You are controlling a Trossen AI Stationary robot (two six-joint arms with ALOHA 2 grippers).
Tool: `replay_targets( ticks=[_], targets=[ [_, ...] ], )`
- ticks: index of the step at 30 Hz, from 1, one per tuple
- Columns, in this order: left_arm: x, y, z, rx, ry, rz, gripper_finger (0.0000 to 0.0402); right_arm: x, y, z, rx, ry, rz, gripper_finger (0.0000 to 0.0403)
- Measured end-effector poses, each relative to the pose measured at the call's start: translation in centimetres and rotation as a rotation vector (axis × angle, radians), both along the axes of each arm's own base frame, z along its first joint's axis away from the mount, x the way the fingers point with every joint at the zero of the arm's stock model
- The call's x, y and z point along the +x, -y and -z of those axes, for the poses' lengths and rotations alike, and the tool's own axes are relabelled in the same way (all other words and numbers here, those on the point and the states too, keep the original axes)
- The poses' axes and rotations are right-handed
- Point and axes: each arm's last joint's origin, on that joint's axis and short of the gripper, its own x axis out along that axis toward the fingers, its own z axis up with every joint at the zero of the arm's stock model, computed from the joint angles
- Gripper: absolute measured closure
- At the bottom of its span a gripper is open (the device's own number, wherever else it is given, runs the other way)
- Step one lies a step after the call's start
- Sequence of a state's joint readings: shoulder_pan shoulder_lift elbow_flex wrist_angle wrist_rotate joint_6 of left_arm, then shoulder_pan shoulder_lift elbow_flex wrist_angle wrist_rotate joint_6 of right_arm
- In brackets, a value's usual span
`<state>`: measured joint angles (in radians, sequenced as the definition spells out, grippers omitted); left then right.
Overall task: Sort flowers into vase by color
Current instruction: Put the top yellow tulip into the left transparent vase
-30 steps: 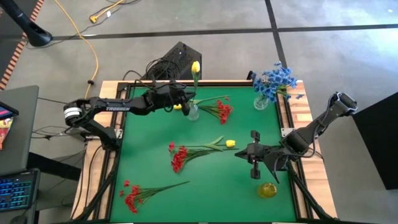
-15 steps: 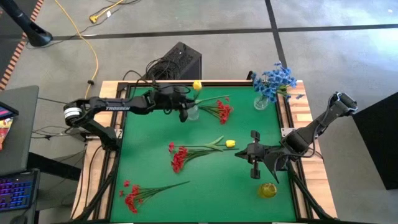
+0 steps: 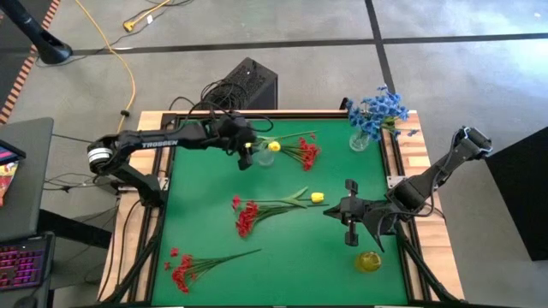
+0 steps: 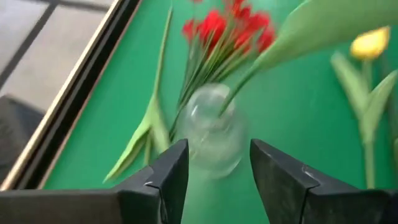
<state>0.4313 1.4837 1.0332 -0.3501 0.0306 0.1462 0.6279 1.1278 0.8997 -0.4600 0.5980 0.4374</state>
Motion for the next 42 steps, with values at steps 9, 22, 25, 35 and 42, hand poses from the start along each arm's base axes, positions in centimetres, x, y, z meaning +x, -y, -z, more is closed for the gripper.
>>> replay_targets(
  ticks=[9,22,25,35,42],
  targets=[
    [-1.6,-1.0,0.7,0.035,-0.175,-0.056,0.0241,0.0,0.0,0.0,-0.005,-0.006,-0.001,0.0371],
    [-2.6,-7.8,4.0,-0.05,-0.125,-0.215,0.0242,0.1,0.2,0.1,0.0,-0.006,0.013,0.0371],
    [-2.1,-8.7,5.4,-0.107,-0.117,-0.2,0.0242,0.1,0.2,0.1,0.001,-0.005,0.014,0.0371],
    [0.5,-9.7,6.6,-0.114,-0.132,-0.09,0.0242,0.1,0.2,0.0,0.002,-0.004,0.014,0.0371],
    [0.9,-9.8,8.5,-0.132,-0.188,-0.063,0.0242,0.1,0.2,0.1,0.001,-0.005,0.014,0.0371]
  ],
)
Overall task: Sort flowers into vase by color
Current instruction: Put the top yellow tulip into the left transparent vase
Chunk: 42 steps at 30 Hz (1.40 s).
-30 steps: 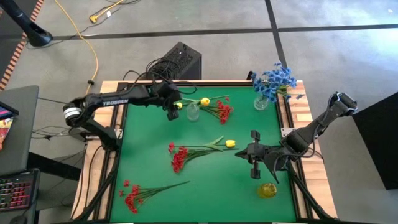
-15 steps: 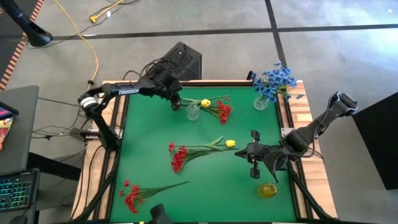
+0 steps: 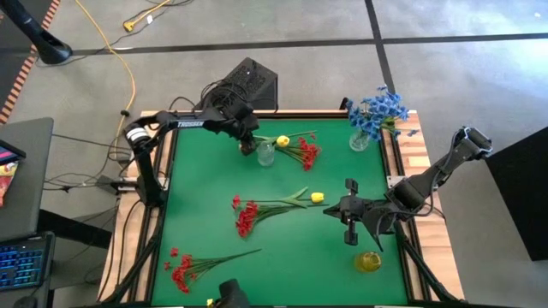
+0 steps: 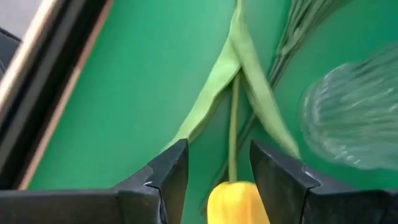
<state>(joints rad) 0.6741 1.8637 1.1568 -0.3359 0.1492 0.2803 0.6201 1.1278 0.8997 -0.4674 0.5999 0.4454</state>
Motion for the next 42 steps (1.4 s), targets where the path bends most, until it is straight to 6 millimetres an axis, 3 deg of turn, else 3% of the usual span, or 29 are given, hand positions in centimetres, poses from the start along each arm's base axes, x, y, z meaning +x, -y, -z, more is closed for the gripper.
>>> replay_targets(
  ticks=[11,19,23,30,34,42],
  targets=[
    [0.1,0.4,1.5,-0.019,-0.082,0.027,0.0242,0.0,0.0,0.0,-0.002,-0.003,0.0,0.0371],
    [0.0,0.4,1.5,-0.011,-0.096,0.021,0.0244,0.0,0.0,0.0,-0.003,-0.002,0.002,0.0372],
    [0.0,0.5,1.5,-0.012,-0.098,0.022,0.0275,0.0,0.0,0.0,-0.003,-0.002,0.002,0.0372],
    [-0.3,0.6,1.3,-0.02,-0.128,-0.015,0.0367,0.0,0.0,0.0,-0.003,-0.002,0.002,0.0372],
    [-0.4,0.6,0.0,-0.009,-0.144,-0.041,0.0394,0.0,0.0,0.0,-0.002,-0.002,0.001,0.0372],
    [-0.8,0.6,-5.7,0.029,-0.197,-0.077,0.0385,0.0,0.0,0.0,0.001,-0.001,0.003,0.0372]
  ],
)
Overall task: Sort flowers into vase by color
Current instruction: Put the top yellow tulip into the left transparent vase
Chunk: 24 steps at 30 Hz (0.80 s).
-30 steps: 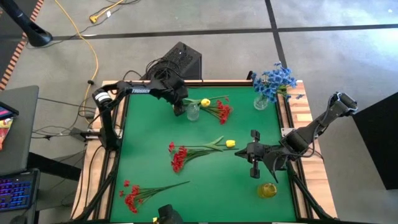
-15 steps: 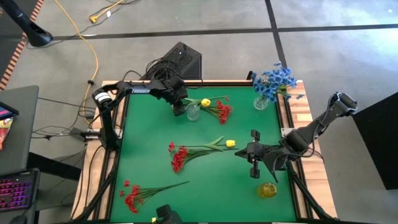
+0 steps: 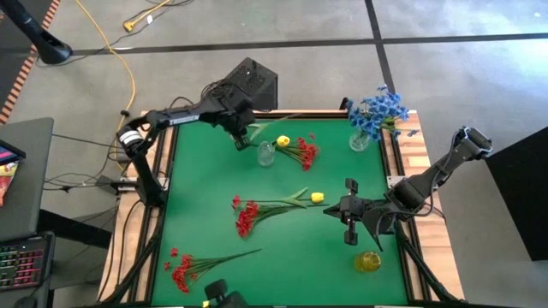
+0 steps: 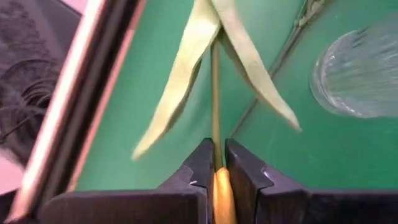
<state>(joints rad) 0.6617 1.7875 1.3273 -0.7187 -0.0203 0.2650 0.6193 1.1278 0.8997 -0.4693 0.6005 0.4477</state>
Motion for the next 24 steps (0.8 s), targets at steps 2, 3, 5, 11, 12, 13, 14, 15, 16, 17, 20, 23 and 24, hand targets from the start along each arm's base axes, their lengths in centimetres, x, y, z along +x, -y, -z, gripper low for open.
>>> replay_targets(
  ticks=[2,3,5,11,12,13,14,15,16,17,20,23,24],
  targets=[
    [-0.3,0.1,-1.7,0.011,-0.006,-0.017,0.0386,0.0,0.0,0.0,0.0,0.0,0.0,0.0372],
    [-0.4,0.2,-2.6,0.013,-0.007,-0.025,0.0386,0.0,0.0,0.0,0.0,0.0,0.0,0.0372],
    [-0.8,0.5,-4.2,0.003,-0.008,-0.04,0.0385,0.0,0.0,0.0,0.001,0.002,0.0,0.0372],
    [-2.2,2.4,-9.8,-0.034,0.02,-0.041,0.0385,0.1,-0.1,-0.1,-0.027,0.013,-0.024,0.0372],
    [-2.5,2.8,-10.7,-0.036,0.028,-0.041,0.0385,0.1,-0.1,-0.2,-0.035,0.019,-0.031,0.0372],
    [-2.8,3.2,-11.6,-0.034,0.046,-0.04,0.0385,0.2,-0.1,-0.3,-0.043,0.028,-0.041,0.0372],
    [-3.0,3.6,-12.5,-0.032,0.075,-0.036,0.0385,0.3,-0.2,-0.4,-0.055,0.039,-0.053,0.0372],
    [-3.2,4.1,-13.5,-0.031,0.112,-0.026,0.0385,0.4,-0.3,-0.6,-0.068,0.053,-0.066,0.0372],
    [-3.5,4.6,-14.4,-0.034,0.154,-0.016,0.0385,0.4,-0.3,-0.7,-0.083,0.069,-0.081,0.0372],
    [-3.8,5.1,-15.3,-0.041,0.202,0.001,0.0385,0.6,-0.4,-0.9,-0.1,0.088,-0.097,0.0372],
    [-4.4,6.7,-17.6,-0.064,0.369,0.062,0.0385,0.9,-0.6,-1.8,-0.172,0.157,-0.153,0.0372],
    [-4.7,8.3,-19.6,-0.077,0.522,0.129,0.0385,1.2,-0.8,-3.6,-0.246,0.233,-0.195,0.0372],
    [-4.7,8.8,-20.2,-0.08,0.569,0.148,0.0385,1.3,-0.8,-4.3,-0.274,0.258,-0.204,0.0372]
  ],
)
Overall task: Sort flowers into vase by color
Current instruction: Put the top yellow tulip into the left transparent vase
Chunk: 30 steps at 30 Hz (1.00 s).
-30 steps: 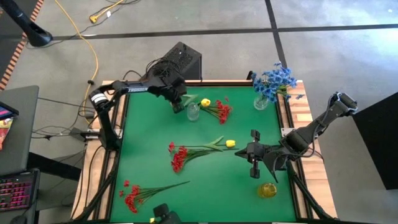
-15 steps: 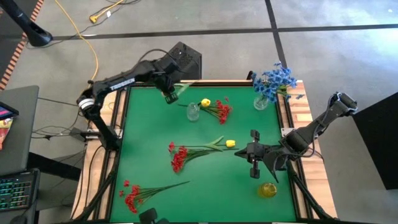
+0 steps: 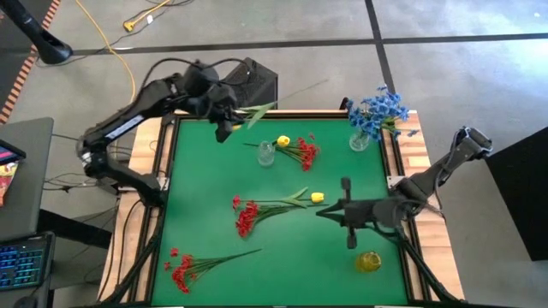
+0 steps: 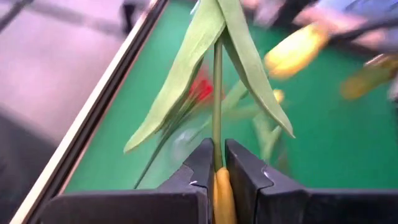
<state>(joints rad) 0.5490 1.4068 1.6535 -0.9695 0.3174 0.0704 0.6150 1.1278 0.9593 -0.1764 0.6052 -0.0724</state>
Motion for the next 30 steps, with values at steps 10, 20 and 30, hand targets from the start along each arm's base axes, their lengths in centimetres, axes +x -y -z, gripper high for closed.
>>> replay_targets(
  ticks=[10,20,30],
  targets=[
    [1.6,4.7,-1.7,-0.122,0.15,0.1,0.0386,0.6,1.0,-5.8,-0.488,0.151,-0.069,0.0362],
    [2.6,7.4,-1.6,-0.217,0.129,-0.058,0.0386,3.4,2.8,-5.9,-1.204,-0.064,0.118,0.0338],
    [2.8,8.5,-1.5,-0.262,0.126,-0.112,0.0386,7.8,5.3,-5.2,-1.504,-0.211,0.296,0.0247]
  ],
)
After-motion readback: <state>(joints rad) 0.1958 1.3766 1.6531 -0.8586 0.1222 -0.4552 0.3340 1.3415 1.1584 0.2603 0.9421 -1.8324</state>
